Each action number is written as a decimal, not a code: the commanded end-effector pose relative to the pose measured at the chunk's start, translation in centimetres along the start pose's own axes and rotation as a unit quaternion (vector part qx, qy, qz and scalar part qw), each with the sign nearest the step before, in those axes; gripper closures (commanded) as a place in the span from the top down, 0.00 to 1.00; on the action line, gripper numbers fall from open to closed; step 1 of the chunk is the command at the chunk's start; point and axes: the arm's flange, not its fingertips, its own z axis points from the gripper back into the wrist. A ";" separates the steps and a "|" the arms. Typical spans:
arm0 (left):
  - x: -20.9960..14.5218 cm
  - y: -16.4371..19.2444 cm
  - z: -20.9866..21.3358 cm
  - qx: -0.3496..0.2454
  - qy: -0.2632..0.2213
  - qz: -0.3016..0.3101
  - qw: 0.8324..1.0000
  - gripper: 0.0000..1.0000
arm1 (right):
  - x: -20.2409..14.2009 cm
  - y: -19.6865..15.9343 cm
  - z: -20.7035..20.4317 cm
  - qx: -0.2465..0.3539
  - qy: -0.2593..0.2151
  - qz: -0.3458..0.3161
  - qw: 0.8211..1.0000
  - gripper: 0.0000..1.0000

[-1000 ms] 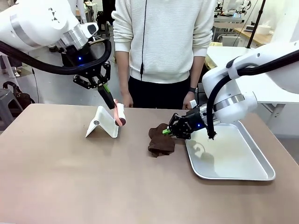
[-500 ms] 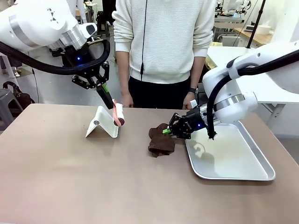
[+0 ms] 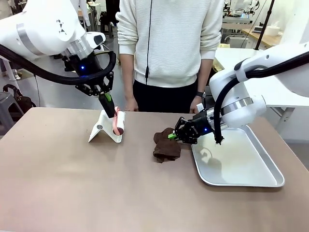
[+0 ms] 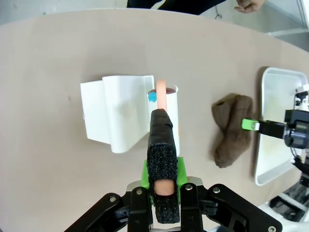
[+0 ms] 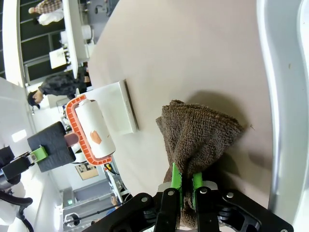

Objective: Clean the surface of the table.
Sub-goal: Return the Lint Roller and towel to their original positions.

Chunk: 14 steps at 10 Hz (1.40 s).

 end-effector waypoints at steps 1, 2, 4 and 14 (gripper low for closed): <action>0.9 0.0 0.3 -0.004 -0.013 -0.016 1.000 0.22 | 0.0 0.3 0.1 0.009 -0.004 -0.006 1.000 0.09; 1.1 0.0 0.1 -0.006 -0.007 -0.010 1.000 0.22 | 0.0 0.3 0.1 0.009 -0.004 -0.006 1.000 0.09; 1.7 -0.1 -0.6 -0.007 -0.001 0.016 1.000 0.22 | 0.0 0.3 0.1 0.009 -0.004 -0.006 1.000 0.09; 4.0 2.4 -3.7 -0.022 0.039 0.047 0.998 0.22 | 0.0 0.3 0.1 0.009 -0.004 -0.006 1.000 0.09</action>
